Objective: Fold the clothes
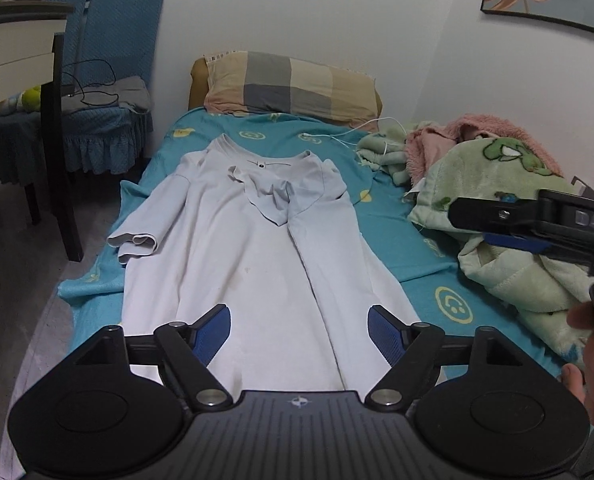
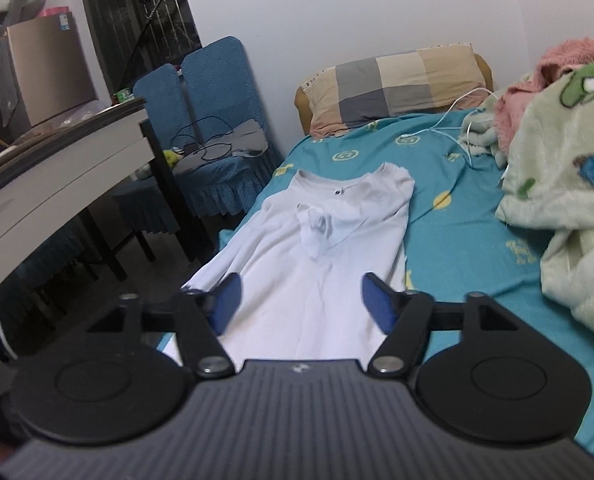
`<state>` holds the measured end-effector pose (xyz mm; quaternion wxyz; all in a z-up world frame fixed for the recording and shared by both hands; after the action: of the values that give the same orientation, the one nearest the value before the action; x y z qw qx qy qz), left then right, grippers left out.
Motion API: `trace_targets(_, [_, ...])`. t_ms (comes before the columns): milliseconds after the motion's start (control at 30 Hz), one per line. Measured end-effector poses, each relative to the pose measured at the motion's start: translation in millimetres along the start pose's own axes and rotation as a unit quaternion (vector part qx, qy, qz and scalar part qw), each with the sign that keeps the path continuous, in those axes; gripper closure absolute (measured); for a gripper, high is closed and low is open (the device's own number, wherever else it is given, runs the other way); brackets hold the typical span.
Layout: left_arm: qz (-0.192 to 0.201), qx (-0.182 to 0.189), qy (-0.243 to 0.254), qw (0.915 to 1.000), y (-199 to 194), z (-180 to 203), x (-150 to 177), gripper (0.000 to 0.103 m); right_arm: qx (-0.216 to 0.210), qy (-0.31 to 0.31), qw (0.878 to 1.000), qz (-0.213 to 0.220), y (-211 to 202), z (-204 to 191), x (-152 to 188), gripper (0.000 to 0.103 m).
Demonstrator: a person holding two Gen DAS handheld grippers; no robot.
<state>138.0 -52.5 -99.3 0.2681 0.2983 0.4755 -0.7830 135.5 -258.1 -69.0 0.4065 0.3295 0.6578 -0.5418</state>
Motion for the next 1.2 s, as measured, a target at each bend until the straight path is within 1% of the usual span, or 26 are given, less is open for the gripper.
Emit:
trace_targets(100, [0.006, -0.025, -0.001, 0.9997, 4.4, -8.5, -1.1, 0.021, -0.014, 0.01, 1.0, 0.001, -2.6, -0.8, 3.5, 0.019])
trace_targets(167, [0.012, -0.054, -0.006, 0.9984, 10.5, -22.1, -8.2, 0.021, -0.021, 0.018, 1.0, 0.004, -3.3, 1.4, 2.7, 0.019])
trace_targets(267, [0.024, -0.088, -0.037, 0.9951, 27.2, -50.3, -29.9, 0.021, -0.023, 0.031, 0.999, 0.009, -2.5, 9.6, 5.1, 0.019])
trace_targets(333, [0.019, -0.106, -0.058, 0.9924, 46.3, -69.0, -47.5, 0.021, -0.013, 0.03, 0.999, 0.005, 3.5, 16.5, 8.7, 0.019])
trace_targets(433, [0.018, -0.117, -0.074, 0.9902, 78.6, -94.7, -73.3, 0.021, 0.004, 0.038, 0.999, -0.009, 19.4, 28.5, 13.3, 0.019])
trace_targets(500, [0.023, -0.128, -0.09, 0.9875, 101.6, -117.4, -88.8, 0.021, 0.003, 0.052, 0.999, -0.012, 29.0, 35.5, 14.1, 0.019])
trace_targets(533, [0.026, -0.133, -0.108, 0.9848, 112.5, -131.8, -95.1, 0.021, 0.0, 0.061, 0.998, -0.011, 33.2, 38.4, 14.3, 0.019])
trace_targets(600, [0.027, -0.134, -0.154, 0.9785, 132.2, -160.6, -104.8, 0.022, -0.006, 0.077, 0.997, -0.015, 41.9, 43.9, 16.7, 0.019])
trace_targets(667, [0.025, -0.121, -0.2, 0.972, 148.8, -185.6, -111.4, 0.025, -0.009, 0.092, 0.995, -0.023, 51.7, 50.3, 21.3, 0.019])
trace_targets(700, [0.023, -0.115, -0.217, 0.9691, 155.7, -195.3, -114.0, 0.025, -0.009, 0.102, 0.994, -0.031, 56.7, 53.9, 24.2, 0.019])
trace_targets(767, [0.016, -0.103, -0.247, 0.9634, 168.7, -211.1, -117.4, 0.03, -0.015, 0.125, 0.991, -0.039, 65.1, 60.3, 29.3, 0.019])
trace_targets(833, [0.007, -0.092, -0.271, 0.9581, 180.4, -223.2, -119.7, 0.032, -0.018, 0.142, 0.989, -0.046, 72.8, 64.5, 33.5, 0.019])
trace_targets(900, [-0.002, -0.079, -0.276, 0.958, 187.0, -225.8, -122.1, 0.042, -0.019, 0.153, 0.987, -0.054, 79.1, 66.0, 37.4, 0.019])
trace_targets(933, [-0.007, -0.073, -0.278, 0.9578, 190.2, -227.1, -123.3, 0.051, -0.019, 0.157, 0.986, -0.057, 81.5, 66.3, 38.9, 0.019])
trace_targets(967, [-0.01, -0.069, -0.277, 0.9583, 192.5, -227.4, -125.1, 0.063, -0.02, 0.16, 0.985, -0.058, 82.9, 66.3, 39.8, 0.019])
trace_targets(1000, [-0.008, -0.072, -0.266, 0.9613, 191.3, -224.5, -128.6, 0.072, -0.02, 0.163, 0.985, -0.059, 83.7, 66.3, 40.3, 0.019])
trace_targets(1033, [-0.006, -0.076, -0.255, 0.9641, 190.2, -221.5, -132.2, 0.095, -0.019, 0.165, 0.984, -0.06, 84.2, 66.3, 40.7, 0.019])
trace_targets(1067, [-0.003, -0.079, -0.242, 0.967, 188.5, -218.1, -136.2, 0.097, -0.018, 0.166, 0.984, -0.06, 84.0, 66.5, 40.7, 0.019])
trace_targets(1200, [0.018, -0.099, -0.17, 0.9802, 174.2, -192.2, -161.8, 0.098, -0.015, 0.168, 0.984, -0.055, 80.3, 67.5, 38.3, 0.019])
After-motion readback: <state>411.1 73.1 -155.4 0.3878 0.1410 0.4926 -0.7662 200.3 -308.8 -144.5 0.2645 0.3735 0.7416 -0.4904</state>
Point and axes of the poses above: each gripper's, at about its wrist camera, not at the fingertips, and y roughly the way its jaws point, z to its right, x to its underside, the point moved 6 cm from there along y, roughly the way its jaws point, and after that the axes turned 15 degrees about -y, right-handed, at the moved point
